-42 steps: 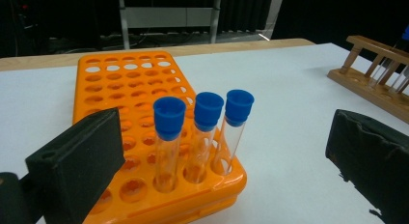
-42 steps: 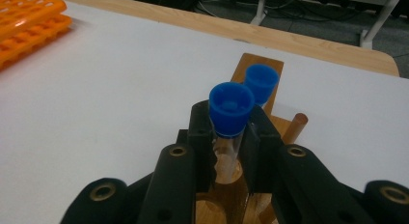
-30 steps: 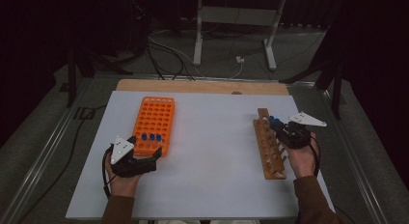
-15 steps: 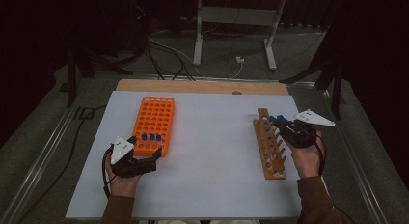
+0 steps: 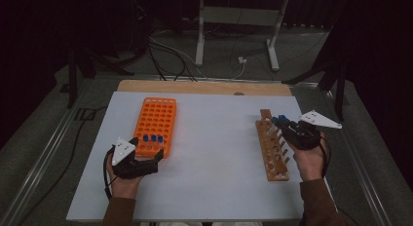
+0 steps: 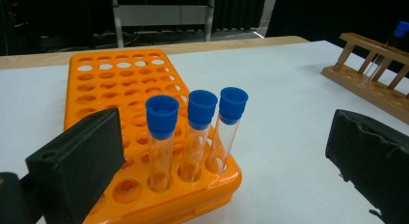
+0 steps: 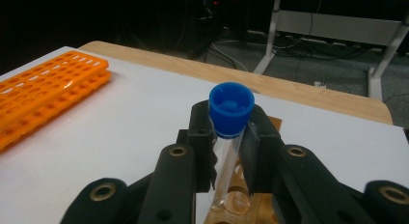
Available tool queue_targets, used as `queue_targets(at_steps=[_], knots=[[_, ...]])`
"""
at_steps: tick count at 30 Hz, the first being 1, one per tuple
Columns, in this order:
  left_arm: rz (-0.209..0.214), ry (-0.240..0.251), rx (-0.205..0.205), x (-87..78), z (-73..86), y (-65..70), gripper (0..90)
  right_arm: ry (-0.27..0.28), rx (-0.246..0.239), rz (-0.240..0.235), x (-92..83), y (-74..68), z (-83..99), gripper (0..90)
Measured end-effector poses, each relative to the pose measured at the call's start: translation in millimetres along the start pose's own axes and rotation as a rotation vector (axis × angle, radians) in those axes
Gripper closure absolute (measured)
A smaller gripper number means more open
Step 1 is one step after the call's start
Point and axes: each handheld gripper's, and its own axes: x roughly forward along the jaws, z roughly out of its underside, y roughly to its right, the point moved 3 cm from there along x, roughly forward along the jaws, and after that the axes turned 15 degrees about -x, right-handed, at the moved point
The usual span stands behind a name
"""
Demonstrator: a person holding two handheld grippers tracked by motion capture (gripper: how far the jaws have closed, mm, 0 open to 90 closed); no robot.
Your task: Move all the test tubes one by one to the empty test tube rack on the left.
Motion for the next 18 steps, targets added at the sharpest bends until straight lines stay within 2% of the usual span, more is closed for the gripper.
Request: queue_targets(at_steps=[3, 6, 11, 18], knots=[[0.001, -0.001, 0.002, -0.1, -0.1, 0.2, 1.0, 0.006, 0.001, -0.023, 0.1, -4.8, -0.9, 76.8], [0.001, -0.003, 0.004, 0.1, 0.1, 0.3, 1.0, 0.035, 0.032, -0.069, -1.0, -8.6, -2.7, 76.8], [0.001, -0.004, 0.005, 0.1, 0.1, 0.5, 1.1, 0.031, -0.014, -0.081, -1.3, -20.5, -4.7, 76.8], [0.017, 0.004, 0.013, -1.0, -3.8, 5.2, 1.1, 0.030, -0.025, -0.106, 2.2, -28.9, -4.9, 76.8]])
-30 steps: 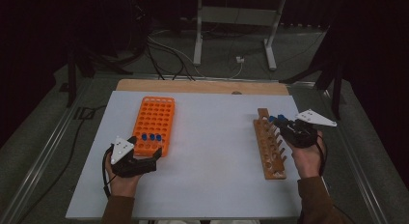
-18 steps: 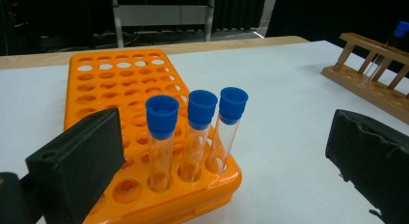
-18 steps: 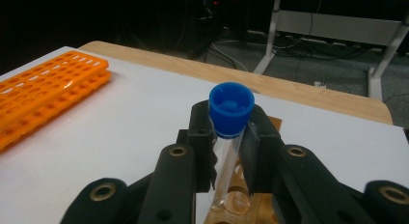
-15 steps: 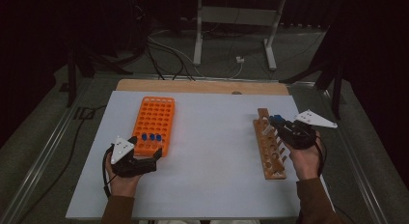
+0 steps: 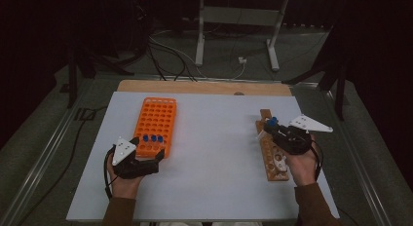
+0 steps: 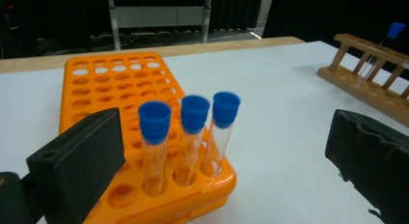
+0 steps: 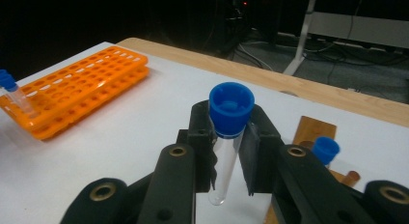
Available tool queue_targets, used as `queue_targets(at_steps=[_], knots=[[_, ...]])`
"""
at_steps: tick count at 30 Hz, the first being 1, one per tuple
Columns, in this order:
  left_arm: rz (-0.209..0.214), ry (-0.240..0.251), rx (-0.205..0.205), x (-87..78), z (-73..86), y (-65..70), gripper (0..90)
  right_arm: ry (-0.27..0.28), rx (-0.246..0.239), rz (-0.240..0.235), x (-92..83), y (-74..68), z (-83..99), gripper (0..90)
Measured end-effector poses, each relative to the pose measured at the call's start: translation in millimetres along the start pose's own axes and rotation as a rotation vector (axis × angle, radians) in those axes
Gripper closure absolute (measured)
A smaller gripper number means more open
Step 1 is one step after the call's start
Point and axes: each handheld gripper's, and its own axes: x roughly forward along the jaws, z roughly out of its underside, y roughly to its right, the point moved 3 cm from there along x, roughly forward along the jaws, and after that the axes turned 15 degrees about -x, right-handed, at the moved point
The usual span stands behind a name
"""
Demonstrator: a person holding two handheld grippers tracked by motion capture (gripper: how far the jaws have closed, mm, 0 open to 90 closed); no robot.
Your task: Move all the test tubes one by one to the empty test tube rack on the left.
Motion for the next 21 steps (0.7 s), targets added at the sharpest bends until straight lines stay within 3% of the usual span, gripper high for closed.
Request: queue_targets(at_steps=[8, 12, 21], knots=[[0.022, 0.014, 0.018, -2.7, -7.4, 11.0, 1.5, -0.003, -0.013, -0.038, 7.9, -11.5, -1.6, 76.8], [0.011, -0.003, 0.050, -2.2, -8.2, 18.0, 2.5, -0.011, -0.016, -0.059, 12.4, -17.6, -0.7, 76.8], [0.038, -0.030, 0.103, 7.7, -7.6, 38.4, 2.3, -0.002, -0.008, -0.096, 15.0, -25.5, -2.1, 76.8]])
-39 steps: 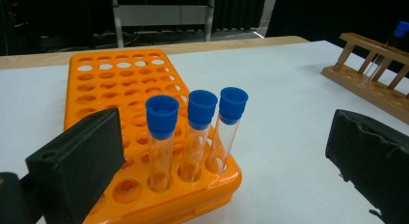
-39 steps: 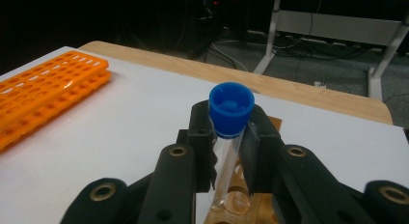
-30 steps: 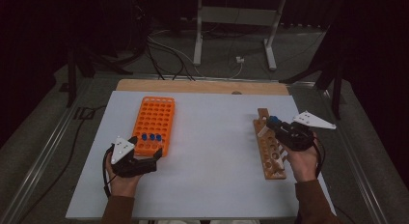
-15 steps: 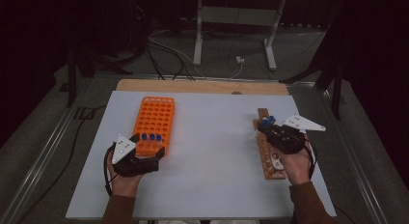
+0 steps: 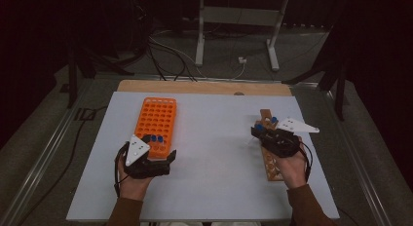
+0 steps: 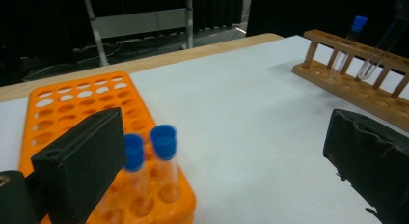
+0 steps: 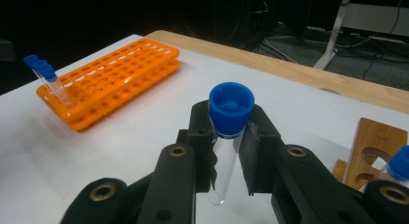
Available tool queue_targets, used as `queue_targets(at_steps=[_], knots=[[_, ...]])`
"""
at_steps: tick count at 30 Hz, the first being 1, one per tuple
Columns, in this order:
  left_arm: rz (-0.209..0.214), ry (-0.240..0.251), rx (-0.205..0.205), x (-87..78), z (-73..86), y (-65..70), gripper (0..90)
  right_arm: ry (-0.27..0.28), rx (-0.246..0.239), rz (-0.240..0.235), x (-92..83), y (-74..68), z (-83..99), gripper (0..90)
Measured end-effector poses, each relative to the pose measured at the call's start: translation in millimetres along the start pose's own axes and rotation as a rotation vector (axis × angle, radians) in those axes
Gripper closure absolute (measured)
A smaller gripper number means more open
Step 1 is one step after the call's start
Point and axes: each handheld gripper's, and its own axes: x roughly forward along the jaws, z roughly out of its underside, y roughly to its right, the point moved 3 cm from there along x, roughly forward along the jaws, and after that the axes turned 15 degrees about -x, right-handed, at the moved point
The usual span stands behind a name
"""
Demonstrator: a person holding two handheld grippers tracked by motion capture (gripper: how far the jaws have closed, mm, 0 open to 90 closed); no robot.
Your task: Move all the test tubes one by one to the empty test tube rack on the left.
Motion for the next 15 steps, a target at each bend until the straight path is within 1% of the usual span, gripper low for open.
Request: queue_targets(at_steps=[7, 15], knots=[[0.035, -0.018, 0.035, 14.3, -3.8, 20.2, 2.2, -0.012, -0.003, -0.027, 6.0, -8.9, 3.0, 76.8], [0.079, -0.046, 0.050, 34.8, -3.4, 42.0, 2.1, -0.012, -0.018, -0.055, 9.4, -18.2, 0.6, 76.8]])
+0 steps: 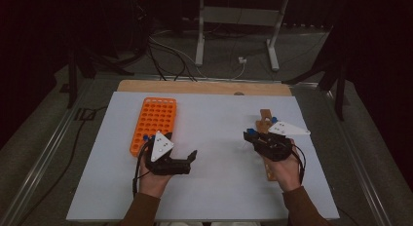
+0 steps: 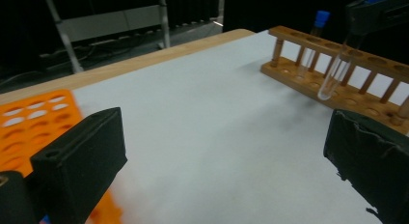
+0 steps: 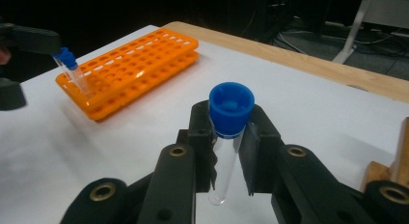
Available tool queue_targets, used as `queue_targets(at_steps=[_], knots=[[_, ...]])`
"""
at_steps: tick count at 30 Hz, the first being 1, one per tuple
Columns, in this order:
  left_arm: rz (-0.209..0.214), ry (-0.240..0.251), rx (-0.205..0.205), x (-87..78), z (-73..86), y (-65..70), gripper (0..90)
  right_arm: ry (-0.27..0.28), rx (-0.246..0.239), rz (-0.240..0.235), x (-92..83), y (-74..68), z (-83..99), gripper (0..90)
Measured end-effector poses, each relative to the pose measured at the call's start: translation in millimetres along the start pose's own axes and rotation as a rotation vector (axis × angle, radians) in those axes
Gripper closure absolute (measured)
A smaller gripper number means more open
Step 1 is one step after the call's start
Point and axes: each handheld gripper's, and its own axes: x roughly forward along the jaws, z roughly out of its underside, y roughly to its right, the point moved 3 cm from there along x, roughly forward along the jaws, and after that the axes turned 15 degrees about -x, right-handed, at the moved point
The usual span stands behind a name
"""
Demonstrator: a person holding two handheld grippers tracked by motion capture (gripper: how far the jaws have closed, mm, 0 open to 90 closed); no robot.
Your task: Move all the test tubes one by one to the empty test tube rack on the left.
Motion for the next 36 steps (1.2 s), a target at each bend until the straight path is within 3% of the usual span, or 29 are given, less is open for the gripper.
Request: queue_targets(at_steps=[23, 29, 36], knots=[[0.086, -0.077, 0.028, 64.9, 8.2, 52.8, 3.7, -0.014, -0.015, -0.053, 10.2, -18.3, -1.5, 76.8], [0.113, -0.084, 0.055, 73.5, 9.0, 67.5, 8.9, -0.018, -0.024, -0.067, 12.3, -24.9, -3.2, 76.8], [0.145, -0.067, 0.052, 77.0, 8.6, 76.6, 28.1, -0.017, -0.025, -0.086, 14.3, -29.9, -3.8, 76.7]])
